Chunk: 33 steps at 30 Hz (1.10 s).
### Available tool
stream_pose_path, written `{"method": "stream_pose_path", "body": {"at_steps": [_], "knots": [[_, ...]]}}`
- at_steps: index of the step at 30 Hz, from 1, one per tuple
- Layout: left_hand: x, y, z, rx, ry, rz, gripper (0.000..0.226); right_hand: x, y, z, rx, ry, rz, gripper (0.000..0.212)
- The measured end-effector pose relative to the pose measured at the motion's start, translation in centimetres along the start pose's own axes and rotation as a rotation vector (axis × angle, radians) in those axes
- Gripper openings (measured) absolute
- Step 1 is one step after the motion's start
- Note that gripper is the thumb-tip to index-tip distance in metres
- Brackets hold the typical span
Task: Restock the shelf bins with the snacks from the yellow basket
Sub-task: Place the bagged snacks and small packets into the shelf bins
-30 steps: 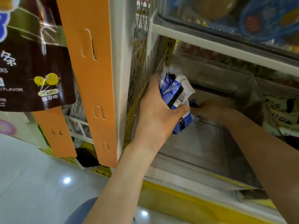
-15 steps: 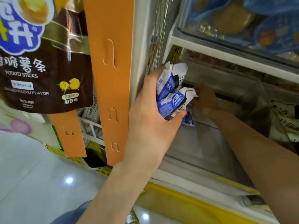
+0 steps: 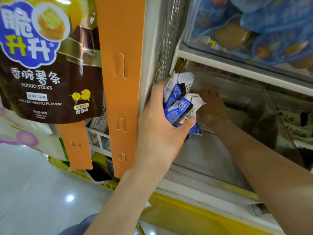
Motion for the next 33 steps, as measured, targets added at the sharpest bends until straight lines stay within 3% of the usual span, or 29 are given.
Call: {"method": "stream_pose_path", "body": {"at_steps": [3, 6, 8, 12, 15, 17, 20, 22, 26, 29, 33], "knots": [[0.2, 0.1, 0.1, 0.024, 0.011, 0.015, 0.063, 1.9, 0.6, -0.9, -0.154, -0.126, 0.024, 0.032], [0.5, 0.2, 0.1, 0.042, 0.035, 0.017, 0.064, 3.8, 0.8, -0.6, -0.094, -0.019, 0.162, 0.032], [0.6, 0.2, 0.1, 0.041, 0.049, 0.017, 0.062, 5.4, 0.7, 0.1, -0.179, 0.040, 0.287, 0.035], [0.7, 0.1, 0.1, 0.050, 0.061, 0.005, 0.061, 6.9, 1.0, 0.6, -0.269, 0.061, 0.296, 0.029], [0.9, 0.2, 0.2, 0.046, 0.066, 0.005, 0.063, 7.1, 1.3, 0.3, -0.234, 0.056, 0.310, 0.031], [0.9, 0.3, 0.3, 0.046, 0.061, 0.011, 0.063, 6.7, 1.5, -0.2, -0.200, 0.038, 0.425, 0.040], [1.1, 0.4, 0.2, 0.046, 0.057, 0.019, 0.065, 6.1, 2.1, -1.1, -0.059, 0.018, 0.570, 0.036], [1.1, 0.4, 0.2, 0.042, 0.053, 0.017, 0.066, 5.2, 2.3, -1.7, -0.133, -0.035, 0.499, 0.039], [1.1, 0.5, 0.3, 0.028, 0.050, 0.013, 0.067, 3.8, 2.0, -2.3, -0.338, -0.231, 0.176, 0.030], [1.0, 0.4, 0.4, 0.026, 0.049, 0.017, 0.065, 3.6, 0.6, -1.9, -0.559, -0.367, 0.188, 0.024], [0.8, 0.4, 0.5, 0.034, 0.044, 0.017, 0.064, 3.2, -0.3, -0.9, -0.634, -0.375, 0.220, 0.024]]}}
Point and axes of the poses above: each hand's wrist, its own x-axis away from the middle knuckle, its own y-axis out of the back of the hand, z = x × y, the point moved 2 cm from there along -x, towards the middle knuckle, and after that the axes turned 3 degrees about x, right-handed, at the moved point
